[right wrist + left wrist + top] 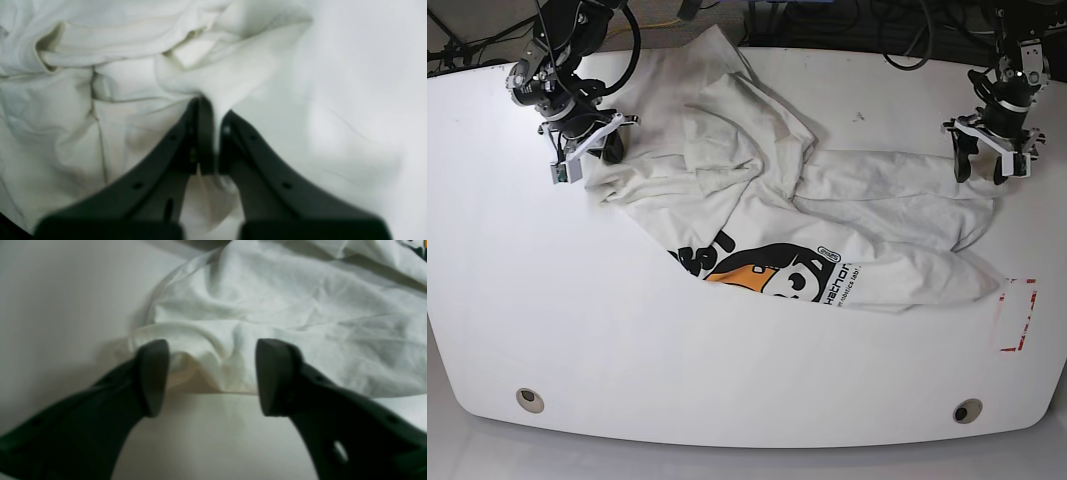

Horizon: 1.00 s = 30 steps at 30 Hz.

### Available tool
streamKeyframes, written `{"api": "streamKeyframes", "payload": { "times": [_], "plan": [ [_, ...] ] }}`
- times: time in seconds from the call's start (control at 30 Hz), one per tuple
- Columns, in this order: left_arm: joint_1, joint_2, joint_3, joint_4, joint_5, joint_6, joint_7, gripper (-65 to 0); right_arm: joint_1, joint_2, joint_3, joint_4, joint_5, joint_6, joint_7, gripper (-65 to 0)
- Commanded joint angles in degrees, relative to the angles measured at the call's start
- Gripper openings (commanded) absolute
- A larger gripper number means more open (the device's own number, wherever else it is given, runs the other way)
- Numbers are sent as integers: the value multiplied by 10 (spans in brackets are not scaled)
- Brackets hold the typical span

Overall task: Fold the T-shirt properly
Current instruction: 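Drag the grasped hem with the left gripper back toward the robot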

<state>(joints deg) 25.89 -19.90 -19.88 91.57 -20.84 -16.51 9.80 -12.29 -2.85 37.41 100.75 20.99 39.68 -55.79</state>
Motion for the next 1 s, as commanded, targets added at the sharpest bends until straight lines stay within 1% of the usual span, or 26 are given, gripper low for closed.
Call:
{"api": "streamKeyframes", "payload": {
  "times": [0.0,0.17,0.27,0.37,0.47,0.53,0.6,0.63,0.67,0.73,0.97],
  "plan": [
    [6,-8,-21,13,-7,1,-13,-250,3,4,0,8,6,3,11,-650],
    [-19,3,-64,-1,-36,1,-10,-251,3,4,0,8,5,3,11,-650],
    [-32,0,-80,-25,-41,1,31,-250,3,3,0,8,5,3,11,-650],
    [-71,1,-98,-41,-40,1,70,-250,0,2,0,8,5,3,11,-650],
    [-96,-1,-101,-63,-40,0,109,-250,-2,2,-1,8,9,3,11,-650],
    [-104,-1,-101,-77,-40,-15,124,-250,-4,2,-1,8,9,3,11,-650],
    [-111,0,-101,-87,-39,-42,126,-250,-4,2,-1,8,8,3,11,-650],
    [-115,2,-101,-95,-36,-64,127,-251,-4,2,-1,8,7,3,11,-650],
    [-115,2,-100,-100,-36,-78,127,-251,-4,2,-1,8,7,3,11,-650],
    [-116,3,-98,-104,-36,-87,128,-251,-4,2,-1,9,8,3,10,-650],
    [-117,3,-86,-108,-36,-87,128,-253,-5,2,0,10,5,3,10,-650]
  ]
}}
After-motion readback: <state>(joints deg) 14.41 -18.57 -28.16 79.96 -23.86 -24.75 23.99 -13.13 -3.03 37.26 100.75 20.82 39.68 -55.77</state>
